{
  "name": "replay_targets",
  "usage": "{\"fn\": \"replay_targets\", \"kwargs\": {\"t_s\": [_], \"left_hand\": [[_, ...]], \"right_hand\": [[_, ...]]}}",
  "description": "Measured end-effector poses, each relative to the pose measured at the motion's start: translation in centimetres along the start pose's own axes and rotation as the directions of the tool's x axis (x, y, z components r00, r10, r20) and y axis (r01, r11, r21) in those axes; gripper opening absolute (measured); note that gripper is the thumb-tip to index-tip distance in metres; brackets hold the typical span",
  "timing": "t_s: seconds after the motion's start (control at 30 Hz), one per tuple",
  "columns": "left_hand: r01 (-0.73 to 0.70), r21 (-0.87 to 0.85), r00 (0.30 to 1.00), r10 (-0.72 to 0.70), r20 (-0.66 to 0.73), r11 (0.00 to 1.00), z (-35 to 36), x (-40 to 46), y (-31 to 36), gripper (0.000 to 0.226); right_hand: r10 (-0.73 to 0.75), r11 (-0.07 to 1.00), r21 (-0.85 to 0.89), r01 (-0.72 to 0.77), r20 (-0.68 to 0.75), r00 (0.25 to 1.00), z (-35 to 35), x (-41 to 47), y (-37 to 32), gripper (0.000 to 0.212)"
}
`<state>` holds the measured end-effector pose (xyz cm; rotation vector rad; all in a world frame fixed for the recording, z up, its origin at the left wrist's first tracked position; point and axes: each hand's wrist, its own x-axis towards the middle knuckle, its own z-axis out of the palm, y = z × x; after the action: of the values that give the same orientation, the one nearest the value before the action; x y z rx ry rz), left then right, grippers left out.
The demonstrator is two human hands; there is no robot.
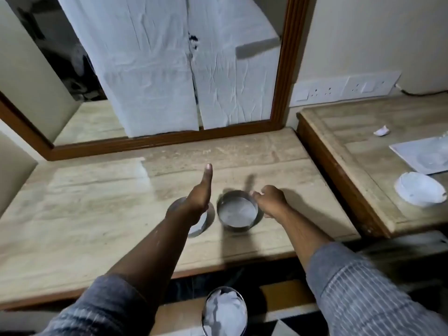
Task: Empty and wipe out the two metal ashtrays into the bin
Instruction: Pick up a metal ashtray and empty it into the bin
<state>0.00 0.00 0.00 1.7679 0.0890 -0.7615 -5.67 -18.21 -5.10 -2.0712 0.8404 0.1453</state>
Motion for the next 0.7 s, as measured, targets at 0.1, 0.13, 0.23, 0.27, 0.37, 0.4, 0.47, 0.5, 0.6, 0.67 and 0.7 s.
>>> {"fn": "replay_targets", "kwargs": {"t_s": [0.1, 0.13, 0.23, 0.27, 0.37, 0.4, 0.47, 0.5, 0.6, 0.67, 0.7], "left_hand": [[0.06, 0.033, 0.998, -0.06, -0.013, 0.998, 2.1, 0.4, 0.0, 0.11], [0.08, 0.014, 0.997, -0.08, 0.003, 0.997, 2.6, 0.6, -0.2, 0.101], [0.106, 0.04, 0.993, -0.107, 0.042, 0.994, 4.2, 0.6, -0.5, 0.078], [0.127, 0.031, 0.991, -0.129, 0.033, 0.991, 4.4, 1.0, -0.9, 0.069], [0.123, -0.026, 0.992, -0.124, -0.032, 0.992, 4.8, 1.4, -1.0, 0.058], [0.124, -0.041, 0.992, -0.126, -0.032, 0.991, 4.8, 1.6, -1.0, 0.056], [0.129, -0.088, 0.99, -0.134, -0.05, 0.988, 4.7, 1.4, -1.0, 0.053], [0.125, -0.114, 0.99, -0.132, -0.058, 0.986, 4.4, 1.2, -1.4, 0.056], [0.115, -0.184, 0.986, -0.135, -0.098, 0.976, 3.4, 1.3, -2.5, 0.05], [0.102, -0.283, 0.991, -0.123, -0.059, 0.954, 1.7, -0.8, -4.3, 0.037], [0.109, -0.328, 0.99, -0.131, -0.047, 0.938, 1.8, -1.1, -4.5, 0.033]], "right_hand": [[0.004, 0.999, -0.049, -0.001, 0.059, 0.998, 0.5, 0.6, 0.9, 0.026], [0.015, 0.999, -0.044, -0.012, 0.075, 0.997, 0.8, 0.9, 1.2, 0.025], [-0.013, 0.998, -0.063, 0.018, 0.072, 0.997, 1.6, 1.7, 1.9, 0.02], [-0.017, 0.997, -0.078, 0.022, 0.07, 0.997, 1.7, 1.8, 2.0, 0.018], [-0.045, 0.99, -0.133, 0.053, 0.061, 0.997, 1.9, 2.2, 2.0, 0.02], [-0.057, 0.988, -0.14, 0.064, 0.049, 0.997, 1.9, 2.1, 1.8, 0.021], [-0.098, 0.982, -0.162, 0.101, 0.029, 0.995, 1.5, 1.9, 1.4, 0.02], [-0.117, 0.978, -0.17, 0.12, 0.024, 0.993, 1.1, 1.4, 1.2, 0.018], [-0.159, 0.974, -0.16, 0.16, 0.019, 0.987, -0.5, 0.7, 0.4, 0.02], [-0.199, 0.97, -0.146, 0.194, -0.026, 0.98, -1.1, -2.8, -0.1, 0.018], [-0.204, 0.974, -0.107, 0.2, -0.031, 0.978, -1.7, -3.2, -0.2, 0.017]]}}
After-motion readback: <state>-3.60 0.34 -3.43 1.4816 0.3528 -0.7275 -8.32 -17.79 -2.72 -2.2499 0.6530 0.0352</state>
